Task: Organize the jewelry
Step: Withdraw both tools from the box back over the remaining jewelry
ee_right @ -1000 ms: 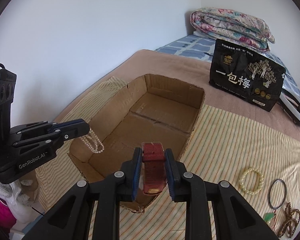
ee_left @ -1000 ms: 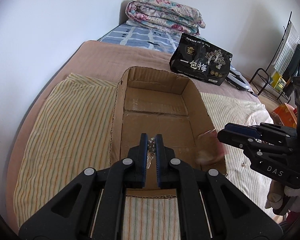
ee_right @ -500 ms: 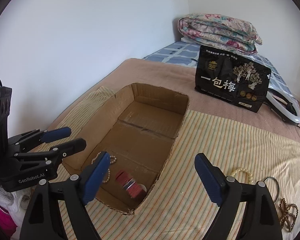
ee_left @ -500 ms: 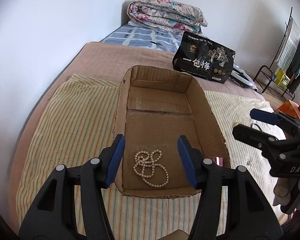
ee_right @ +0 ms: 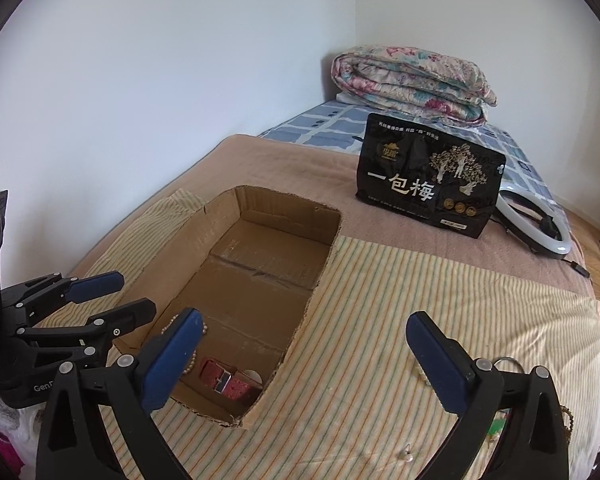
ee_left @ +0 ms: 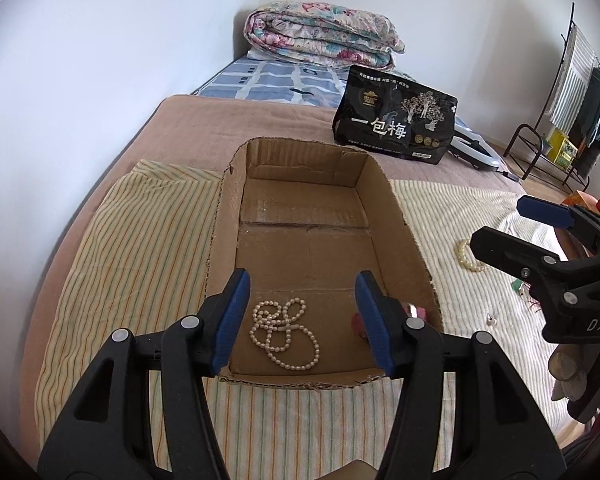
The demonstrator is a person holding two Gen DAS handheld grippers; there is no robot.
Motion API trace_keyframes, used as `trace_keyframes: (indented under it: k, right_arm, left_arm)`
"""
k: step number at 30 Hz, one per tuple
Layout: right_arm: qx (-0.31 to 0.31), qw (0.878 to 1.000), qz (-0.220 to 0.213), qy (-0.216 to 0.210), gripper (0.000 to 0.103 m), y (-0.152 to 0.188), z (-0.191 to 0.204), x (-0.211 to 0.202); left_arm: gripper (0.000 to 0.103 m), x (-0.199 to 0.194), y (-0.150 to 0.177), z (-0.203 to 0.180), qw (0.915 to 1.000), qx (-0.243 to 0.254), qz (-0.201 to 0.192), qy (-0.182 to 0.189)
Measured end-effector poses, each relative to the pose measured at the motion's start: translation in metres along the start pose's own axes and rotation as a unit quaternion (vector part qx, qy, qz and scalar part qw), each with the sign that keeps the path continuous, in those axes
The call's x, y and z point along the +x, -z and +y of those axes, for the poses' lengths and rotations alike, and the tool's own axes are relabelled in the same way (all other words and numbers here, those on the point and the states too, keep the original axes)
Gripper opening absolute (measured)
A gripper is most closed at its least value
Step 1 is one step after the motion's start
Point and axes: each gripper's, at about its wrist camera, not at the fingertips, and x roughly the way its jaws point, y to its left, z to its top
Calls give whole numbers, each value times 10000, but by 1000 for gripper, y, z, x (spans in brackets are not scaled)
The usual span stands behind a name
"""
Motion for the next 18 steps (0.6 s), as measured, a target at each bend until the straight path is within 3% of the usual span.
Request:
trace_keyframes:
  k: [18]
  right_arm:
    - [35,9977,-219,645,103,8,-59,-49]
  left_arm:
    - [56,-15,-2,-66,9976,423,-219,497]
